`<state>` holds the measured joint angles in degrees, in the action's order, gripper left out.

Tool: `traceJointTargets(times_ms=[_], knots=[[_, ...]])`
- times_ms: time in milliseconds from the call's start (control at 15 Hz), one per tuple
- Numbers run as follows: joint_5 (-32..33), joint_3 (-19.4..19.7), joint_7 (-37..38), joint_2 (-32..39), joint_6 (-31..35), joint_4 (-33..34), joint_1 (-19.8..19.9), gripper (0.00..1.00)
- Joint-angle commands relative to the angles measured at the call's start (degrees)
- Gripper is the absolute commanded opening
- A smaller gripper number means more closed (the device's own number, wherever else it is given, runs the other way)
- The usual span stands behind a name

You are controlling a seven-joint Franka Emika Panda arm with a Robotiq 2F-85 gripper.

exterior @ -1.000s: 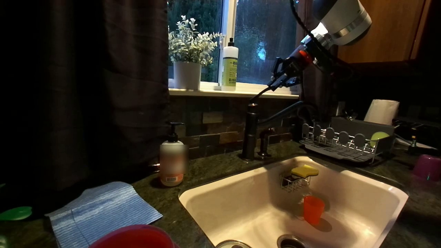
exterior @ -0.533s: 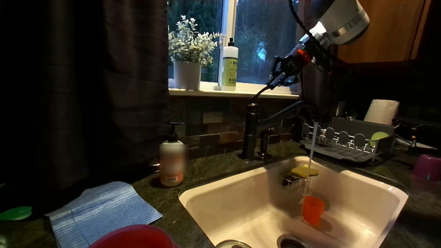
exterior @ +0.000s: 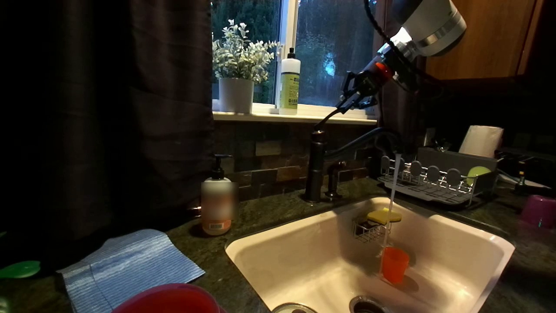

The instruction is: Put the cup inside the sink then pour water inside

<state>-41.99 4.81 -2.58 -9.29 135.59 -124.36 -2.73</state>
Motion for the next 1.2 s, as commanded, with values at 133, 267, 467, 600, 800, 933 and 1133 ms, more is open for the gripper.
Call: traceJointTargets(times_ms=[133,267,467,600,800,933,1133], knots=[[0.7,-1.0,1.1,0.2,-1.7,-0.4,1.2,0.05],[1.6,-1.2,2.0,-0.1,-1.6,-0.8,1.3,0.05],[2.7,-1.6,3.7,-0.6,-1.4,-1.4,1.5,0.05],[3.1,-1.7,4.6,-0.7,-1.3,-1.7,1.7,0.05],[3.7,-2.0,6.1,-0.9,-0.7,-1.9,1.9,0.14],[4.4,-2.2,6.9,-0.9,-0.7,-2.0,2.0,0.47],[9.5,-2.7,9.8,-2.3,-1.1,-3.7,2.5,0.68]])
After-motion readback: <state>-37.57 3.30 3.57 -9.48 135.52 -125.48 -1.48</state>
